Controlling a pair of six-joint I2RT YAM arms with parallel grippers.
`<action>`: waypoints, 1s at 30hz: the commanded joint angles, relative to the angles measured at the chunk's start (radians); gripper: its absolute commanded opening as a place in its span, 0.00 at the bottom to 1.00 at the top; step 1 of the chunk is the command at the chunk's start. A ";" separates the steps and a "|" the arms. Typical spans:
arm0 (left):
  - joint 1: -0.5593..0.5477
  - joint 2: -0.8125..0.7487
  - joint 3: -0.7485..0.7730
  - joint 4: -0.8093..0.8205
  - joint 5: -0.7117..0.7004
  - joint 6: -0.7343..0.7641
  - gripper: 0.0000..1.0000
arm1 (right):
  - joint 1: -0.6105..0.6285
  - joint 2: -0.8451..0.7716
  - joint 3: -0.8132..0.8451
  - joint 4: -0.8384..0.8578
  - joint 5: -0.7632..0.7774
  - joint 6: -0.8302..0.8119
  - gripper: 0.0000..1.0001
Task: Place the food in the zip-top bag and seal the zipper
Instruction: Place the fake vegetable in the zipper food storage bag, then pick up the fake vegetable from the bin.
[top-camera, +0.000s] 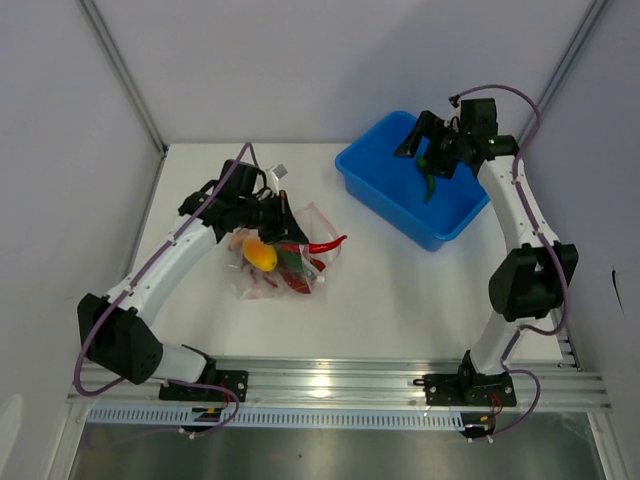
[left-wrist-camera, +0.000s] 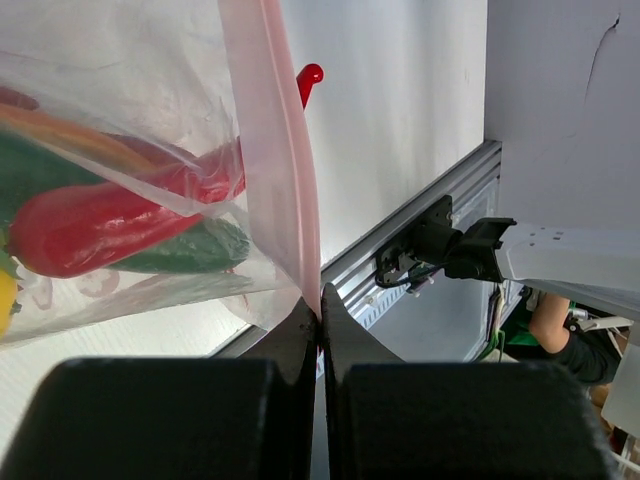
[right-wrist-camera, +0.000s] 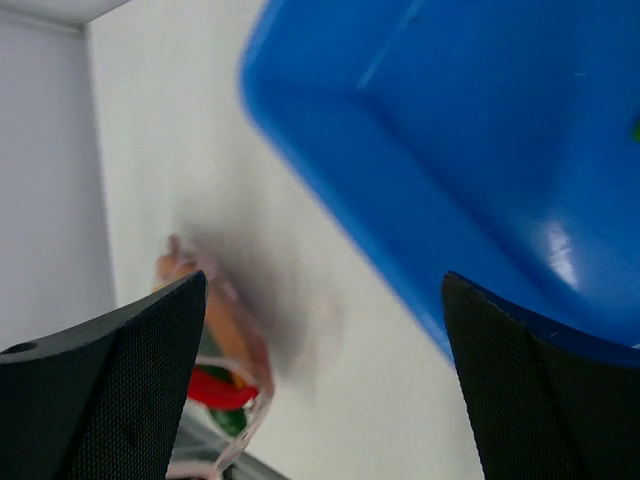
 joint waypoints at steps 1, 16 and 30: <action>-0.005 0.010 0.044 0.034 0.032 -0.001 0.01 | -0.013 0.102 0.032 0.032 0.165 0.007 0.99; -0.005 0.073 0.038 0.008 0.006 0.022 0.01 | -0.022 0.469 0.205 0.049 0.655 -0.174 0.89; -0.005 0.130 0.049 -0.003 0.002 0.015 0.01 | -0.023 0.647 0.331 0.059 0.751 -0.208 0.74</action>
